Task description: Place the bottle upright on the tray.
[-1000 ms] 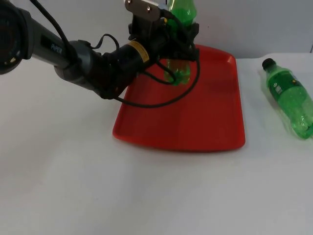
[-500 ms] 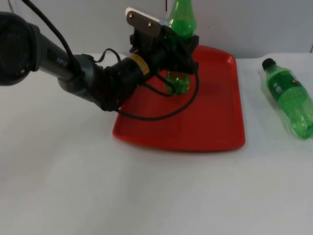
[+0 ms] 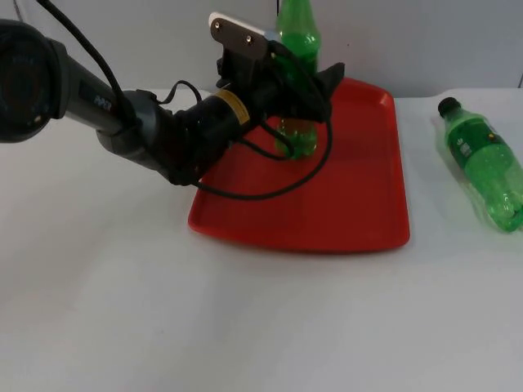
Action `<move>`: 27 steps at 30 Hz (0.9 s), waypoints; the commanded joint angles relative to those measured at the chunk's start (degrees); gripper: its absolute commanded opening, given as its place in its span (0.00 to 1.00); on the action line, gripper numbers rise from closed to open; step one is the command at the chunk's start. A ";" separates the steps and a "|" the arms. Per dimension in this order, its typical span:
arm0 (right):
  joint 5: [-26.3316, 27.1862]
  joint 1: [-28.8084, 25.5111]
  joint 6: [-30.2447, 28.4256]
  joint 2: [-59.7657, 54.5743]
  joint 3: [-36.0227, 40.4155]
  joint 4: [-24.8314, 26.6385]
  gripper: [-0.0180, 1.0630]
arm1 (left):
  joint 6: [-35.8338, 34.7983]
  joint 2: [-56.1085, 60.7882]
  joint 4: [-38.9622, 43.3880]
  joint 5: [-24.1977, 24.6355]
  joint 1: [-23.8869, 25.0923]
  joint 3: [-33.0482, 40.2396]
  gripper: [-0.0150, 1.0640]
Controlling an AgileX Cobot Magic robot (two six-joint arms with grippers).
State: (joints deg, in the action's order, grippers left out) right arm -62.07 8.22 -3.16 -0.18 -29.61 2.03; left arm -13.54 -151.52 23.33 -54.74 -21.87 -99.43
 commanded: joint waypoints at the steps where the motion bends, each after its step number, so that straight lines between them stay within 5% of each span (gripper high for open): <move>1: 0.32 -0.32 -0.38 0.18 0.02 0.25 0.99 | -0.46 0.16 0.25 -1.32 -0.02 -0.29 0.85; 16: 0.32 -0.32 -0.38 0.18 0.02 0.25 0.99 | -0.48 0.23 1.82 -1.18 0.65 -0.29 0.85; 21: 0.32 -0.32 -0.38 0.18 0.02 0.25 0.99 | -6.43 1.42 6.20 -0.18 0.65 -0.18 0.85; 27: 0.32 -0.32 -0.38 0.18 0.02 0.25 0.99 | -10.67 4.23 9.59 9.85 1.27 -0.18 0.85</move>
State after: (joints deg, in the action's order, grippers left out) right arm -62.07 8.22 -3.16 -0.18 -29.61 2.03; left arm -23.36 -148.06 31.98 -45.96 -20.81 -99.43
